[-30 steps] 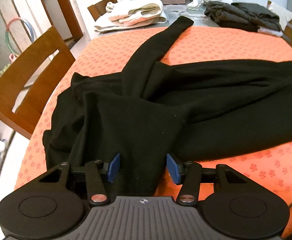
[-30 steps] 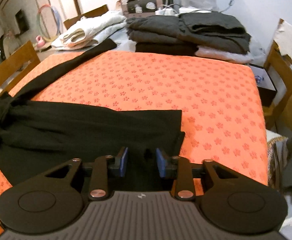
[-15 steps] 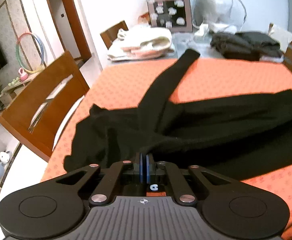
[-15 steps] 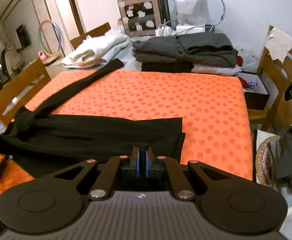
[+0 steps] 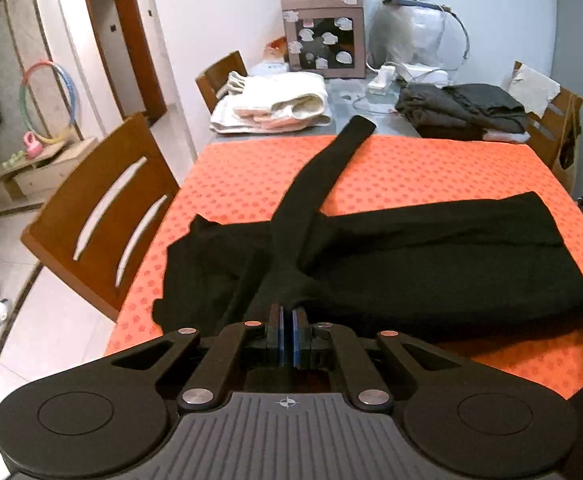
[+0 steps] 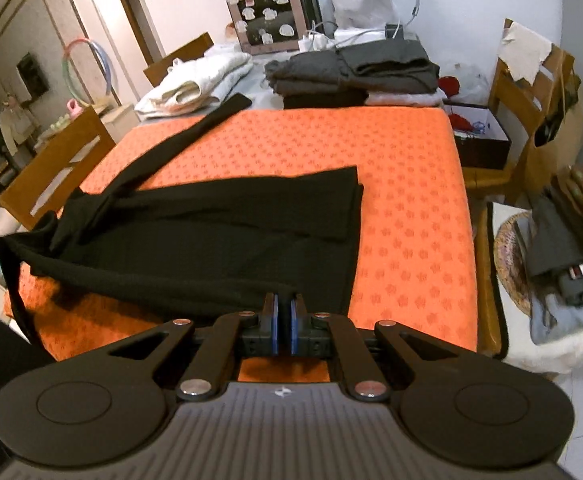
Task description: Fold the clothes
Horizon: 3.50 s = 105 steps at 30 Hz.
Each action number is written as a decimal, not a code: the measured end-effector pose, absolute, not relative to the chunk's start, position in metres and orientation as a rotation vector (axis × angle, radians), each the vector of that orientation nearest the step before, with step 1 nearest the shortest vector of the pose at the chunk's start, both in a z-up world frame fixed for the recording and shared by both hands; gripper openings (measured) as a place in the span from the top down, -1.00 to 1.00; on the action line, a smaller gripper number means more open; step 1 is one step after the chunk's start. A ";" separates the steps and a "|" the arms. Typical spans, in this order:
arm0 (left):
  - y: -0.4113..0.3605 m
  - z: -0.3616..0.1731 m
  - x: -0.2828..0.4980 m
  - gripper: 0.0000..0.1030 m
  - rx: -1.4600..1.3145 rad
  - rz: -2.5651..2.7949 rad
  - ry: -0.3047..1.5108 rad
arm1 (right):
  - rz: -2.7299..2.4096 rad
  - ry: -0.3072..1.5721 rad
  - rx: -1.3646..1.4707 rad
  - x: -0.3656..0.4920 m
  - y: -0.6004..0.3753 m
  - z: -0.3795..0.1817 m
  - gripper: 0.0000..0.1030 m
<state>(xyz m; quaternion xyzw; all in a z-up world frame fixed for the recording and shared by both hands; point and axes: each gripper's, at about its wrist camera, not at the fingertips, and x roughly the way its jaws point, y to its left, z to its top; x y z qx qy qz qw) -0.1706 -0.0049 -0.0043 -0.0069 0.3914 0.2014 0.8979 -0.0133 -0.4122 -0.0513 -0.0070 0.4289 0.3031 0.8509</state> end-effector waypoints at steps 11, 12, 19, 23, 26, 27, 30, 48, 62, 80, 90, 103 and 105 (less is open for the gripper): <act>0.010 -0.024 -0.103 0.87 0.099 0.516 0.769 | 0.581 0.899 -0.084 0.056 -0.377 -0.082 0.84; 0.012 -0.026 -0.096 0.87 0.107 0.525 0.767 | 0.580 0.905 -0.097 0.065 -0.372 -0.089 0.84; 0.023 -0.043 -0.072 0.80 0.053 0.552 0.769 | 0.574 0.959 -0.189 0.111 -0.345 -0.128 0.84; 0.029 -0.044 -0.086 0.62 0.036 0.532 0.785 | 0.578 1.002 -0.269 0.123 -0.332 -0.147 0.70; 0.037 -0.051 -0.100 0.48 0.018 0.536 0.810 | 0.576 0.986 -0.298 0.120 -0.331 -0.145 0.57; 0.041 -0.053 -0.105 0.42 0.007 0.546 0.815 | 0.569 0.978 -0.289 0.117 -0.333 -0.141 0.55; 0.055 -0.061 -0.116 0.32 -0.044 0.541 0.824 | 0.545 0.952 -0.265 0.108 -0.340 -0.128 0.45; 0.088 -0.090 -0.093 0.93 -0.158 0.451 0.712 | 0.488 0.929 -0.260 0.065 -0.355 -0.102 0.42; 0.133 -0.113 -0.080 0.42 -0.292 0.505 0.770 | 0.524 0.924 -0.257 0.054 -0.344 -0.096 0.42; 0.161 -0.046 -0.219 0.05 -0.267 0.489 0.690 | 0.801 0.863 -0.223 -0.021 -0.243 -0.066 0.42; 0.169 -0.057 -0.283 0.04 -0.180 0.308 0.743 | 0.937 0.898 -0.167 -0.123 -0.157 -0.076 0.42; 0.192 -0.064 -0.340 0.03 -0.147 0.242 0.753 | 1.068 0.964 -0.198 -0.231 -0.054 -0.131 0.41; 0.194 -0.063 -0.347 0.03 -0.144 0.245 0.752 | 1.051 0.973 -0.198 -0.237 -0.043 -0.142 0.35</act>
